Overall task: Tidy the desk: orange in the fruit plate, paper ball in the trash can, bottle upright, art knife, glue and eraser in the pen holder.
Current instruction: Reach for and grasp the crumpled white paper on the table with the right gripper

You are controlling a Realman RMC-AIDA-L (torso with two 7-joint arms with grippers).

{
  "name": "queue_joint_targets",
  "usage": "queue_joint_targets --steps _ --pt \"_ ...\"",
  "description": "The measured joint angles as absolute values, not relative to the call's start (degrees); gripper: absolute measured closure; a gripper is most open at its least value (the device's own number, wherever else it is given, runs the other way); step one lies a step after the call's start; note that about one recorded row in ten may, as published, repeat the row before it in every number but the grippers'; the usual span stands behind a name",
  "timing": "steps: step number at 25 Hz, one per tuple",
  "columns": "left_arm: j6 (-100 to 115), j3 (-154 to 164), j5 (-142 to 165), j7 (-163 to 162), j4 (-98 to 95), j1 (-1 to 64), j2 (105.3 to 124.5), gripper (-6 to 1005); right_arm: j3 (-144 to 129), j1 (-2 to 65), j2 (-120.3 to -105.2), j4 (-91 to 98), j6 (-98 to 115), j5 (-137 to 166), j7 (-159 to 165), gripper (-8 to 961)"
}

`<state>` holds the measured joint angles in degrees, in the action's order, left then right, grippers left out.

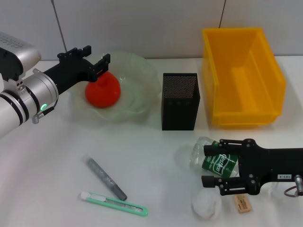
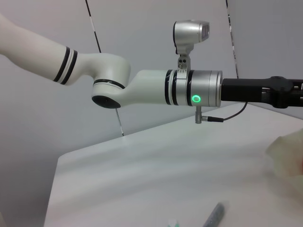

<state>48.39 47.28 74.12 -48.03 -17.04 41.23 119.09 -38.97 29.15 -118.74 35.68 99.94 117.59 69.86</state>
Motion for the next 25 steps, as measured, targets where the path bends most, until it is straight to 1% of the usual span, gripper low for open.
queue_joint_targets --steps 2,5,9,11,12,14,17,19,21,25 --pt "48.85 47.25 74.12 -48.36 -17.08 41.16 119.09 522 -39.01 29.20 -118.74 35.68 99.94 117.59 69.86 171" --pt "52.30 47.22 73.79 -50.97 -17.47 40.47 118.93 284 -39.01 29.26 -118.73 35.69 99.89 117.59 69.86 170" --pt "62.03 47.54 73.76 -58.44 -20.24 37.61 118.31 254 -38.46 29.28 -118.74 35.88 99.85 117.35 69.87 170" --pt "62.03 47.54 73.76 -58.44 -20.24 37.61 118.31 239 -38.28 29.38 -118.72 35.91 99.84 117.14 69.87 170" --pt "67.95 47.95 74.77 -64.00 -23.51 34.83 118.08 231 -38.26 29.49 -118.70 35.92 99.84 117.10 69.87 170" --pt "74.08 48.94 76.78 -69.28 -27.08 31.81 117.68 231 -38.24 29.73 -118.70 36.01 99.84 117.04 69.87 170" --pt "78.66 49.85 78.45 -71.91 -28.31 29.70 116.98 231 -38.32 30.15 -118.74 36.02 99.84 117.02 69.87 170" --pt "80.05 50.00 78.92 -72.43 -28.41 29.12 116.70 231 -38.36 30.28 -118.78 36.03 99.84 117.00 69.87 170" --pt "83.83 50.06 81.34 -74.10 -28.50 27.53 115.97 231 -38.30 30.34 -118.82 36.07 99.78 117.00 69.85 171" --pt "90.23 50.09 87.11 -75.52 -28.58 26.49 114.98 231 -38.24 30.74 -118.84 35.91 99.69 116.94 69.84 171"
